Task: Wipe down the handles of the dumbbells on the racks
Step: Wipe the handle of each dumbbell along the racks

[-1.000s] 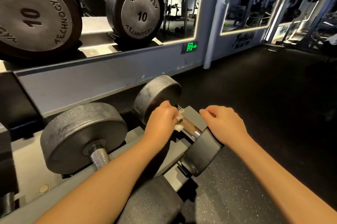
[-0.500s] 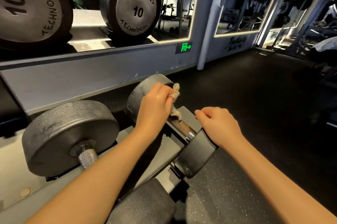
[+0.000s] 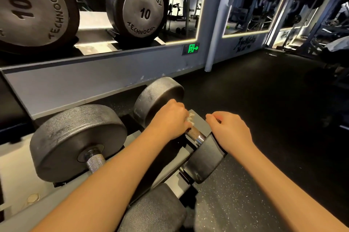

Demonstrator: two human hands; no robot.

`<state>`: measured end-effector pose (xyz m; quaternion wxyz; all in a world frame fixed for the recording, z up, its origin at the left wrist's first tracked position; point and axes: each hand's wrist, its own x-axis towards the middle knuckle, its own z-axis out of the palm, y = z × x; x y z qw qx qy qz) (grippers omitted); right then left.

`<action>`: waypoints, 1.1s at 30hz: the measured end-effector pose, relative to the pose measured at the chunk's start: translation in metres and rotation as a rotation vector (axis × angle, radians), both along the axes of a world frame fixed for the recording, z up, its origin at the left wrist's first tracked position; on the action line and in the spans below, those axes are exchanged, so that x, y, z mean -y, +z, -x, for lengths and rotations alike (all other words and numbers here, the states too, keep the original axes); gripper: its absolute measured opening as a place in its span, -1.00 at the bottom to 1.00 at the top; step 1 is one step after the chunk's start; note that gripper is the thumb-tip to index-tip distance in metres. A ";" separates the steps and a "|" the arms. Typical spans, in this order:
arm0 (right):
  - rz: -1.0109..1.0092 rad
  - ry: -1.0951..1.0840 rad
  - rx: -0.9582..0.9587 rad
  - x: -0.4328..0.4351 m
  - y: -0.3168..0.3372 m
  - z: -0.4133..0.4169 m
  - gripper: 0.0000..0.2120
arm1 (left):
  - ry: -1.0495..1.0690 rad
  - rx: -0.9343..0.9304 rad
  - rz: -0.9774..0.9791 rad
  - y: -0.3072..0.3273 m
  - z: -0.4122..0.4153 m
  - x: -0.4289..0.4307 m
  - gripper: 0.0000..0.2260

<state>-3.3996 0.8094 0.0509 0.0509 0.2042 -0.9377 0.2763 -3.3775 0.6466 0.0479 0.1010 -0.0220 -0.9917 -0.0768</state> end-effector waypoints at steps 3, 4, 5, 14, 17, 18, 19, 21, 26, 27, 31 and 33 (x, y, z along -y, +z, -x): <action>-0.006 -0.002 0.016 0.001 0.001 0.000 -0.63 | 0.034 0.211 0.097 0.011 0.011 -0.001 -0.83; -0.006 -0.004 0.020 0.001 0.001 0.000 -0.63 | 0.051 0.244 0.115 0.013 0.014 -0.002 -0.79; -0.005 -0.007 0.022 0.000 0.000 0.000 -0.63 | 0.067 0.241 0.121 0.013 0.017 -0.003 -0.75; 0.017 -0.029 0.037 0.001 -0.002 0.000 -0.63 | -0.003 -0.119 0.008 -0.019 -0.011 0.005 -0.89; 0.041 -0.080 -0.019 0.002 -0.007 -0.003 -0.62 | 0.061 -0.051 0.055 -0.015 -0.005 0.001 -0.84; 0.056 -0.101 -0.055 0.003 -0.009 -0.004 -0.62 | -0.006 -0.005 0.089 -0.016 -0.006 -0.005 -0.83; 0.067 -0.113 -0.092 0.003 -0.011 -0.006 -0.63 | -0.091 0.009 0.103 -0.018 -0.007 -0.011 -0.83; 0.077 -0.109 -0.134 0.003 -0.013 -0.010 -0.65 | -0.194 -0.045 0.076 -0.022 -0.013 -0.015 -0.85; 0.045 -0.088 -0.138 0.003 -0.012 -0.010 -0.64 | 0.033 -0.205 0.002 -0.018 -0.015 -0.002 -0.86; 0.041 -0.090 -0.141 0.002 -0.012 -0.010 -0.64 | 0.083 -0.228 -0.034 -0.016 -0.015 0.001 -0.88; 0.041 -0.105 -0.136 0.002 -0.013 -0.010 -0.64 | 0.012 -0.206 -0.059 -0.025 -0.019 0.001 -0.89; 0.047 -0.108 -0.132 0.002 -0.011 -0.011 -0.64 | -0.127 -0.193 -0.081 -0.032 -0.024 -0.005 -0.92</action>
